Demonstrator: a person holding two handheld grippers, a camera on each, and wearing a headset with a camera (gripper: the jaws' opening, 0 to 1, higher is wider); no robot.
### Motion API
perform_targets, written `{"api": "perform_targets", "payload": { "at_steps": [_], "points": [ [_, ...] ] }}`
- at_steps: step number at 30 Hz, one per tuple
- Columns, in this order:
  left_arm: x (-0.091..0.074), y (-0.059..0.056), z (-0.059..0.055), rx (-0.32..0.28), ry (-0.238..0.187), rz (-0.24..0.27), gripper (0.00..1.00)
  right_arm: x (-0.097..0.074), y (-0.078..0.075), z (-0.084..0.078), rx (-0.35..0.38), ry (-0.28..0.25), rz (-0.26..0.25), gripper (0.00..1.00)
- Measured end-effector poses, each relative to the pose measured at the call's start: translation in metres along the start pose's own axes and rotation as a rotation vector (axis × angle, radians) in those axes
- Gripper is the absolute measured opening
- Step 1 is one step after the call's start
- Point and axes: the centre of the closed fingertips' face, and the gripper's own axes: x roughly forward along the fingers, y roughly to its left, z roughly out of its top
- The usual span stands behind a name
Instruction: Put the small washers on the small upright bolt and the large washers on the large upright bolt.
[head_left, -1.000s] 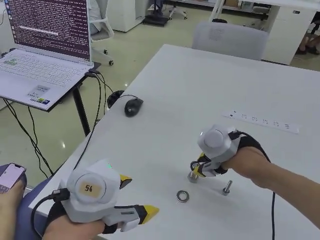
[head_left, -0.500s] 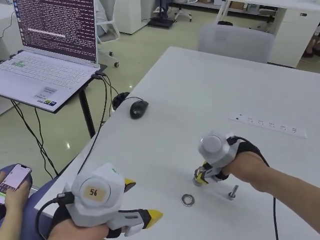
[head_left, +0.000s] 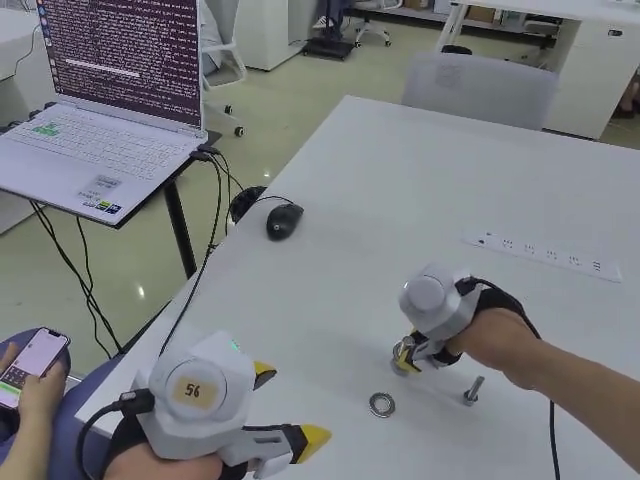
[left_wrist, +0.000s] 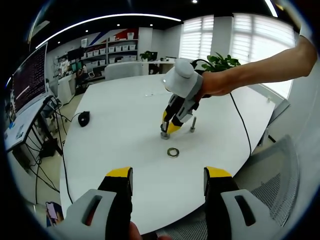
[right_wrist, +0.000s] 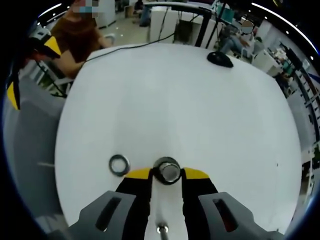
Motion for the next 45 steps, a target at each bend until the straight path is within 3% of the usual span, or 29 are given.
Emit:
{"api": "perform_targets", "payload": {
  "at_steps": [18,45],
  "points": [
    [-0.003,0.003,-0.005,-0.013,0.003,0.005,0.57,-0.003,0.001,-0.001,0.001,-0.009,0.013,0.24],
    [-0.005,0.003,-0.009,-0.019,0.01,0.011,0.57,0.021,0.005,-0.012,0.022,0.041,0.068,0.25]
  ]
}}
